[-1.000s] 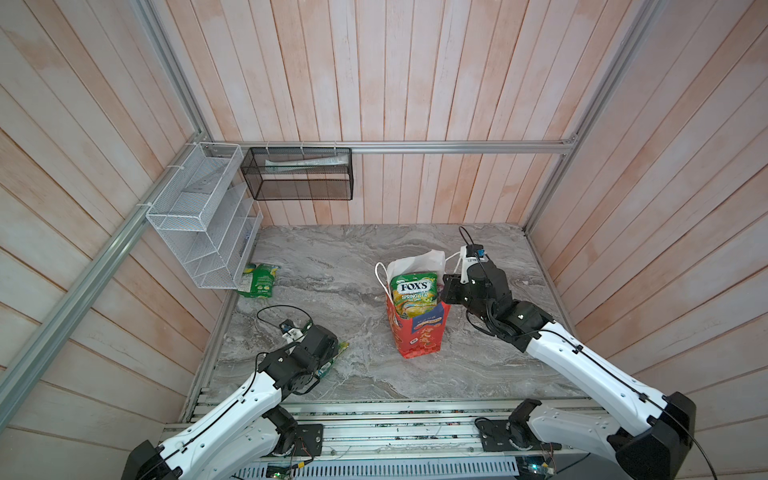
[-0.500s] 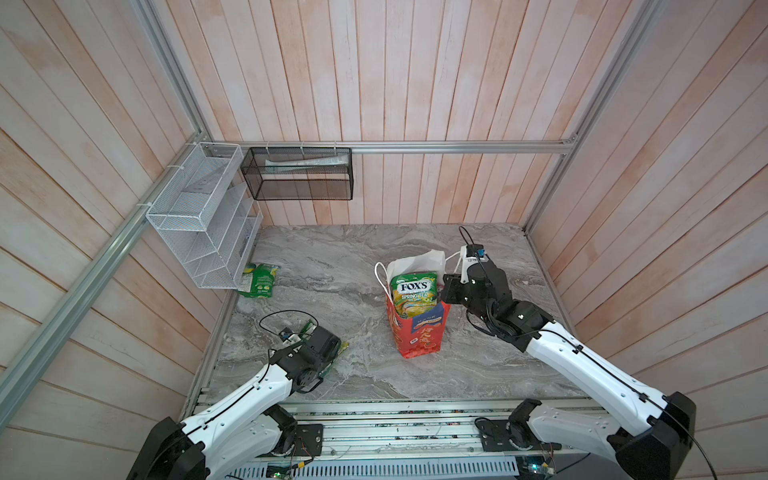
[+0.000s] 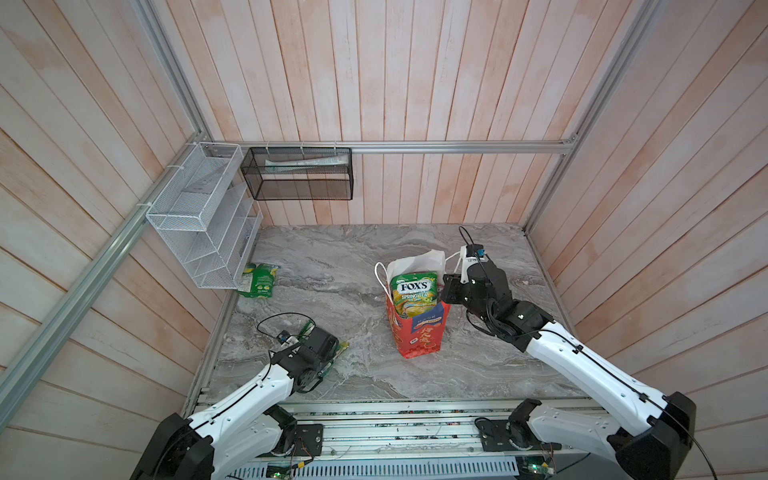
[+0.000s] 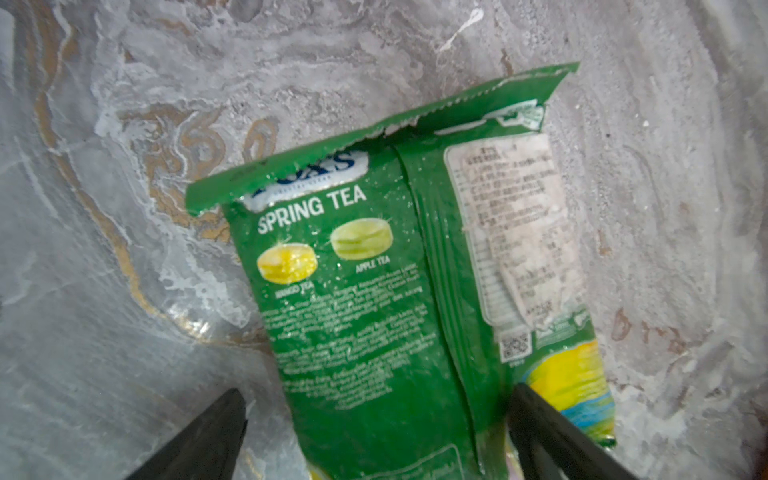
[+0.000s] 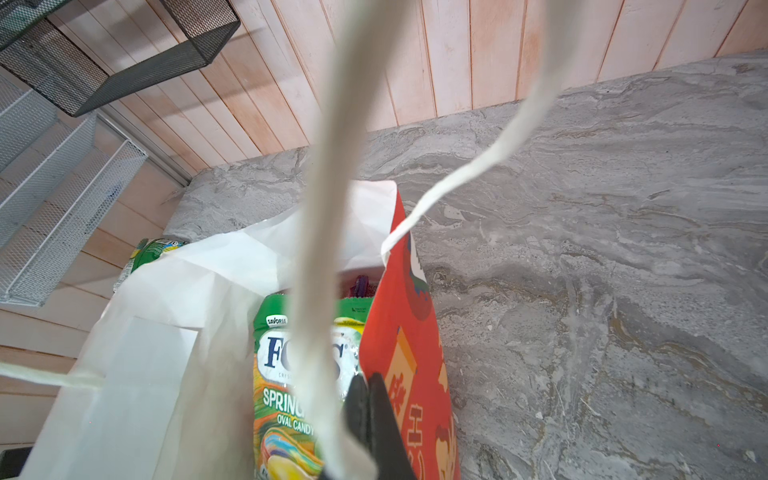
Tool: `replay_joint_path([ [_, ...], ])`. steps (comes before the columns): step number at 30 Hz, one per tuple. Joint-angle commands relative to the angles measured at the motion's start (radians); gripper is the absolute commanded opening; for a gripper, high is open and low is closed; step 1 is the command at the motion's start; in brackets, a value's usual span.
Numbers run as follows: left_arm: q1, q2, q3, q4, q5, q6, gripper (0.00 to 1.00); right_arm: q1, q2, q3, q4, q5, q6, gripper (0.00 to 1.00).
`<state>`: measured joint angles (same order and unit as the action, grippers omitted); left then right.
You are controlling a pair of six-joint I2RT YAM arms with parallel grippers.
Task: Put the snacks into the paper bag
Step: 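Lift the second green packet with the left gripper and raise it toward the bag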
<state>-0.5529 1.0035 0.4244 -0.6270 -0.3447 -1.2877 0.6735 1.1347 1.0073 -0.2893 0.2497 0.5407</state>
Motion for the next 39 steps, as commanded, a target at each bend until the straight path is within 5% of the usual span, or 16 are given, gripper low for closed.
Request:
replay_joint_path([
  [1,0.012,0.008,-0.023,0.018,-0.002,-0.013,1.0,0.003,0.001,0.019,-0.02,0.022,-0.019,0.0],
  [6,0.014,0.009,-0.054,0.048,-0.007,-0.024,0.96,0.004,0.002,0.02,-0.019,0.021,-0.021,0.0],
  [14,0.017,-0.005,-0.099,0.098,0.004,-0.033,0.77,0.004,-0.004,0.02,-0.021,0.022,-0.021,0.0],
  [28,0.018,-0.015,-0.105,0.139,0.03,-0.018,0.24,0.003,-0.013,0.019,-0.023,0.024,-0.024,0.0],
  [39,0.025,-0.14,-0.129,0.259,0.165,0.086,0.21,0.004,-0.019,0.019,-0.026,0.026,-0.024,0.0],
])
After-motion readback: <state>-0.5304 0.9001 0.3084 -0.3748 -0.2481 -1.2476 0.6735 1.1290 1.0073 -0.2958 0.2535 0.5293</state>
